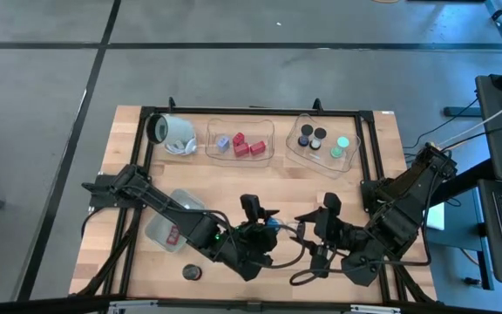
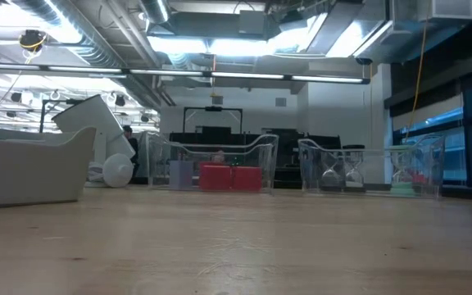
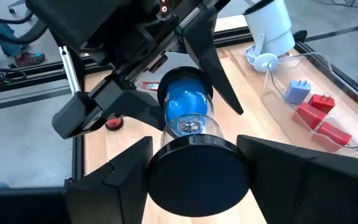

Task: Pick & Place Office items
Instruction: Put the blue hourglass into the right transparent bin

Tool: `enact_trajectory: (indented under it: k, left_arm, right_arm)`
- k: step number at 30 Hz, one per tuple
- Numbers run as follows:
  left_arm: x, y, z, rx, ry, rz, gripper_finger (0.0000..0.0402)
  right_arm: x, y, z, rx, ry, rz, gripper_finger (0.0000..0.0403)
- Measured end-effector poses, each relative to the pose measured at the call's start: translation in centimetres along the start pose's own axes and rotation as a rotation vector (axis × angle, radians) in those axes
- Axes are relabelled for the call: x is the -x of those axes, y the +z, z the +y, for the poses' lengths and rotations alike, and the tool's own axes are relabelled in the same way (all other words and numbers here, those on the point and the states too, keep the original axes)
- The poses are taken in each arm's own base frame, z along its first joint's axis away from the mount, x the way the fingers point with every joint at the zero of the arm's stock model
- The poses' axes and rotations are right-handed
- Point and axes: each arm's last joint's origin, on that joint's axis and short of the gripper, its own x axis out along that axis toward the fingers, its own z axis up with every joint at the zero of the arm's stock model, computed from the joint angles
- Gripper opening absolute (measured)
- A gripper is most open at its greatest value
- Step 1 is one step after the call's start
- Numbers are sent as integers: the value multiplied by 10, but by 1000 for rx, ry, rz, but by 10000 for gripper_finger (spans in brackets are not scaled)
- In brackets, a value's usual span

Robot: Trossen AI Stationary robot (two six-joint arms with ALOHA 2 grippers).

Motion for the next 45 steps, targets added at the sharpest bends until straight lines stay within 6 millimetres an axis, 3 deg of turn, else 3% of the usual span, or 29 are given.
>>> enact_trajectory:
  k: [9,18,26,32,36,45]
  left_arm:
    - [0,0,-1,5,-19,-1,194]
    - [-1,1,-1,19,-31,-4,192]
    - [-14,0,10,14,-4,22,195]
    - [-47,-3,37,24,-28,99,192]
    - [-79,-7,68,82,-55,159,194]
    - [-177,-38,121,292,-172,269,192]
  right_arm:
    - [0,0,0,0,4,6,224]
    - [-7,2,-3,-13,72,102,313]
    - [15,11,-40,-132,126,268,348]
    - [38,4,-68,-137,-39,283,350]
    - [43,-2,-77,-104,-139,288,350]
    - [42,-9,-84,-6,-229,268,350]
